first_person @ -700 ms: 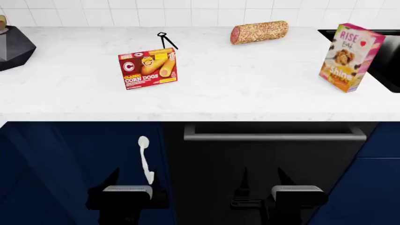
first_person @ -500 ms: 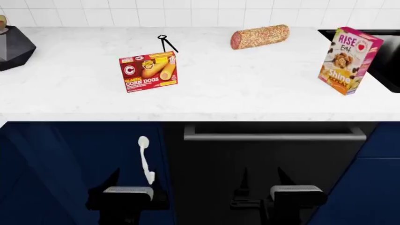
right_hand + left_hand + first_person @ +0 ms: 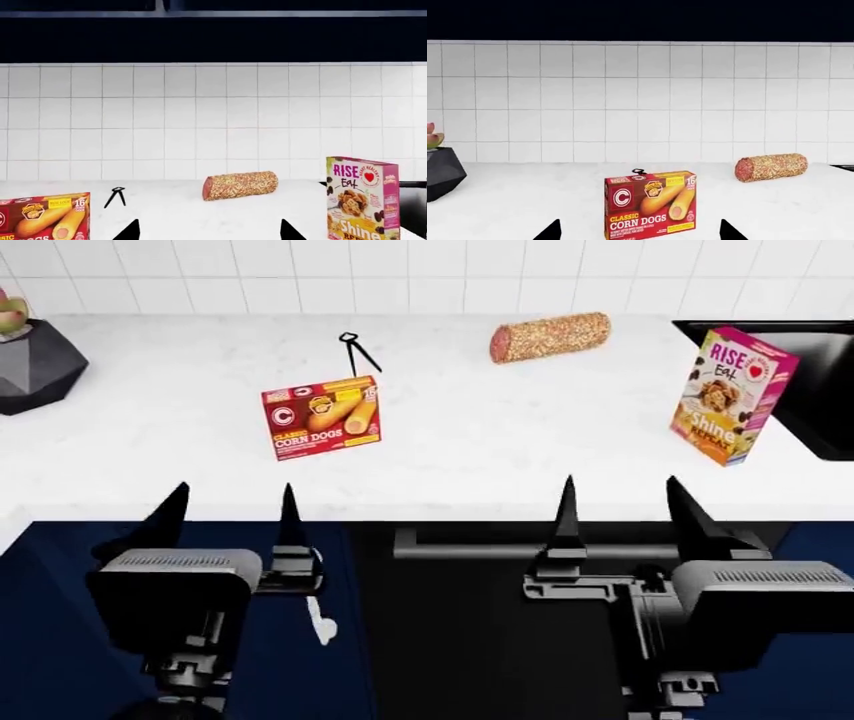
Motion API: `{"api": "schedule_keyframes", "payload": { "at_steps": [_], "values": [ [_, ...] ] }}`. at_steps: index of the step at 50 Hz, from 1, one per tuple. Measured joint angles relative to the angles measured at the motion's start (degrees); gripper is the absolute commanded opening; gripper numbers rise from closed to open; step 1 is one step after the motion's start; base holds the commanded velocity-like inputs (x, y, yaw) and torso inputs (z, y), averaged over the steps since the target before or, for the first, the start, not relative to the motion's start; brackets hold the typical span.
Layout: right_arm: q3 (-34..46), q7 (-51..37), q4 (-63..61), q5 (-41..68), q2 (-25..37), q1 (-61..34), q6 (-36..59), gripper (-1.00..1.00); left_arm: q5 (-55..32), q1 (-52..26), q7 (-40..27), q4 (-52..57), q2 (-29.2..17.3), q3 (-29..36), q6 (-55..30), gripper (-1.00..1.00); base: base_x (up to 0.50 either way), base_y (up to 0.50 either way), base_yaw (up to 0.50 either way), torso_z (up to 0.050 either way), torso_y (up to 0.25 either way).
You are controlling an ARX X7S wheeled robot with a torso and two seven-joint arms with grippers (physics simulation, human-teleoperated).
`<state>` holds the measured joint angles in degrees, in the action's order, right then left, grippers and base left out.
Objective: Pick the boxed food and cereal from the counter and place them in the cabinets closest to them.
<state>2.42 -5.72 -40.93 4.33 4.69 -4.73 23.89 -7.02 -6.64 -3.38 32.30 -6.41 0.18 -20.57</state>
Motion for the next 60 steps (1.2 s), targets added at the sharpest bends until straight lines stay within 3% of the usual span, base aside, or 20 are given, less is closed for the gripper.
{"api": "schedule_keyframes", "payload": {
  "at_steps": [8,26,56,60],
  "values": [
    [-0.7,-0.4,-8.8,2.2,1.5,-3.6,7.2,1.0,-1.9,-2.8,-0.7,9.5,-2.0,-0.9,-6.8,1.0,0.0,0.02,0.0,0.044,0.0],
    [0.2,-1.8,-16.8,4.9,3.9,-6.5,15.3,1.0,-1.2,-4.9,-2.3,17.7,-5.2,0.5,-13.0,1.0,0.21,0.5,0.0,0.0,0.0],
    [5.2,-7.6,-18.6,7.7,10.9,-6.8,13.1,1.0,-0.9,-5.7,-4.0,18.4,-6.6,2.2,-15.4,1.0,0.45,0.06,0.0,0.0,0.001],
    [9.9,-15.6,-18.7,15.2,18.6,-11.2,11.9,1.0,-1.1,-5.7,-4.2,18.6,-6.7,2.2,-15.5,1.0,0.0,0.0,0.0,0.0,0.0]
  ]
}}
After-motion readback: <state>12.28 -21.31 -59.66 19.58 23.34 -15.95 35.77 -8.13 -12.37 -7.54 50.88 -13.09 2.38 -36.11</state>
